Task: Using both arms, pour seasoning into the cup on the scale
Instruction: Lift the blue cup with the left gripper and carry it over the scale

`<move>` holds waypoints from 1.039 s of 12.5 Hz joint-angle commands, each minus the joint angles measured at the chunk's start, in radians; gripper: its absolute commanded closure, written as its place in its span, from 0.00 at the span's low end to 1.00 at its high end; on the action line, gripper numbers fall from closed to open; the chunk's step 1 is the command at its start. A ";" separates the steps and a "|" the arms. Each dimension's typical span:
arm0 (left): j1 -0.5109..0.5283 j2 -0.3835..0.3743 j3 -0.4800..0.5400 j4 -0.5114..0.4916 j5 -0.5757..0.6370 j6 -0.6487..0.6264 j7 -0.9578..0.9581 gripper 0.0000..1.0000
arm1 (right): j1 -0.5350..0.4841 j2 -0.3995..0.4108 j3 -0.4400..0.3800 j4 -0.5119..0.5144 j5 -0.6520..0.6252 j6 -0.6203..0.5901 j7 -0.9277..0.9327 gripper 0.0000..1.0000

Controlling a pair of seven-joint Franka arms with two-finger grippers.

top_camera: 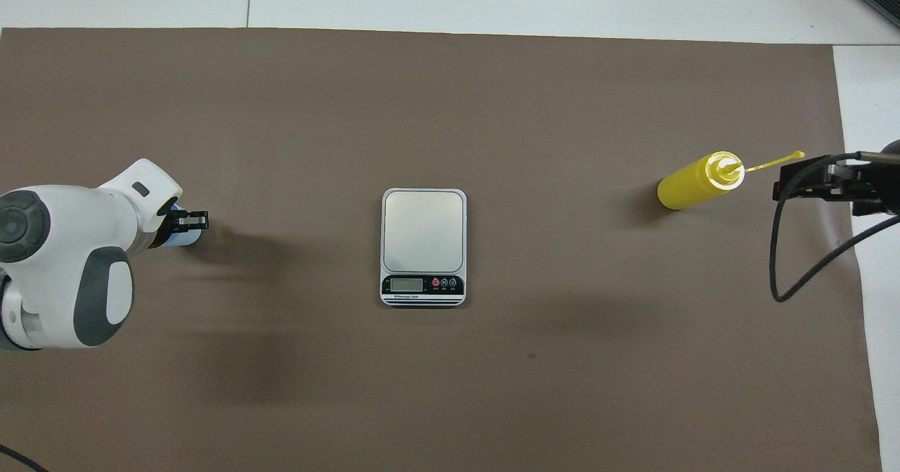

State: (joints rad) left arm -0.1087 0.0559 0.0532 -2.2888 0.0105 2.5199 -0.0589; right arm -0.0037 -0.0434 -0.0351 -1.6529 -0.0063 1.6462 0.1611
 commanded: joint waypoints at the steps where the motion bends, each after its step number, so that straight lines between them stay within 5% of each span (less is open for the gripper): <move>1: 0.001 0.001 0.002 -0.003 0.008 0.017 -0.002 0.85 | -0.013 -0.001 0.000 -0.004 0.014 -0.014 -0.014 0.00; 9: 0.006 0.005 0.002 0.020 0.008 0.002 -0.004 0.98 | -0.013 -0.003 0.000 -0.004 0.014 -0.014 -0.014 0.00; 13: -0.002 0.039 -0.009 0.170 0.008 -0.168 -0.019 0.98 | -0.015 -0.006 0.000 -0.007 0.014 -0.014 -0.014 0.00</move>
State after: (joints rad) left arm -0.1086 0.0627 0.0533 -2.2145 0.0105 2.4440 -0.0592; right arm -0.0073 -0.0432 -0.0351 -1.6546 -0.0063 1.6461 0.1611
